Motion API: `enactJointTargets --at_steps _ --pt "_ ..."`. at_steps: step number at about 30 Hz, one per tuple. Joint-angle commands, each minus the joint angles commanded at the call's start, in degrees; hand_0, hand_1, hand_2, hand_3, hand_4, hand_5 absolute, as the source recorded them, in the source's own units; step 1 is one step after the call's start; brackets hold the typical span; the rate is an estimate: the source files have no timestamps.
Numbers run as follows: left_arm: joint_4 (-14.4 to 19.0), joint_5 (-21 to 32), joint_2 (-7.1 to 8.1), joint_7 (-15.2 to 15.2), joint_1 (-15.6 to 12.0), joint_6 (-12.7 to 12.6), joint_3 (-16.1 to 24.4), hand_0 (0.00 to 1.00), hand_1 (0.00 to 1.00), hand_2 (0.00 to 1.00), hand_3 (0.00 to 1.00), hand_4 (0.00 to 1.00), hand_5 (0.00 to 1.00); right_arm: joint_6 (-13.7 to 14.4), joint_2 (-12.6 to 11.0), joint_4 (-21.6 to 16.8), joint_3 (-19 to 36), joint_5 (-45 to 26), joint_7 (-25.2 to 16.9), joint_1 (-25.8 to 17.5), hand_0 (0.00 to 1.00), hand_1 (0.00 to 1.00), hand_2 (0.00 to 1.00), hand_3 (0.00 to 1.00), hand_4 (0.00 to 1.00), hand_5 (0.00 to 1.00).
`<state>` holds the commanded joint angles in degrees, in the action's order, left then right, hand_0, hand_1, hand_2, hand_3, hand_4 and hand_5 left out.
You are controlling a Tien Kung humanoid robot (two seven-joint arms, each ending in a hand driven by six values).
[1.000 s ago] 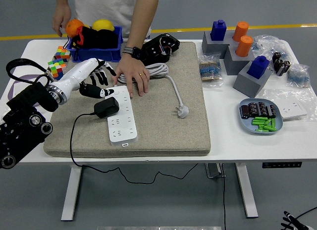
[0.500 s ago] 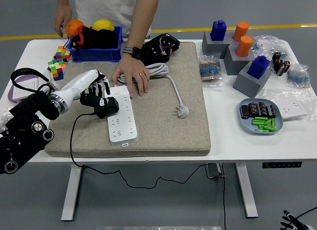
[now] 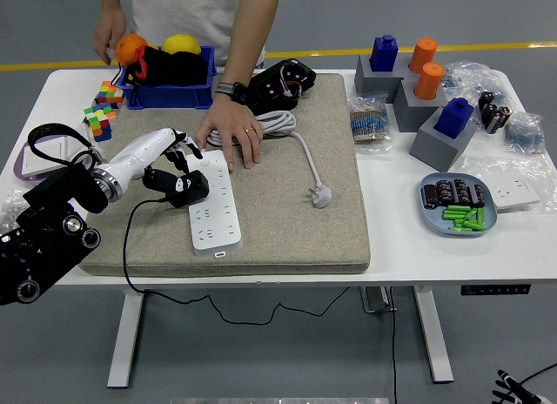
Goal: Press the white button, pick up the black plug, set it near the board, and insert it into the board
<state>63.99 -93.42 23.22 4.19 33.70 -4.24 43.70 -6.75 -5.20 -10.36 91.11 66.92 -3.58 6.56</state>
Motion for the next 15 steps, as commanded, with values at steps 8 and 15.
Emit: enactJointTargets --at_steps 8,15 --pt "-1.18 0.72 -0.08 0.06 0.26 0.34 -1.07 0.602 0.514 0.471 0.562 0.760 0.002 0.06 -0.14 0.01 -0.46 -0.26 -0.02 0.06 0.792 0.678 0.671 0.637 0.740 0.542" --pt "-1.19 0.93 -0.26 0.07 0.48 0.44 -1.74 0.604 0.515 0.474 0.562 0.760 0.002 0.12 -0.16 0.01 -0.79 -0.40 -0.06 0.04 0.792 0.678 0.671 0.637 0.739 0.542"
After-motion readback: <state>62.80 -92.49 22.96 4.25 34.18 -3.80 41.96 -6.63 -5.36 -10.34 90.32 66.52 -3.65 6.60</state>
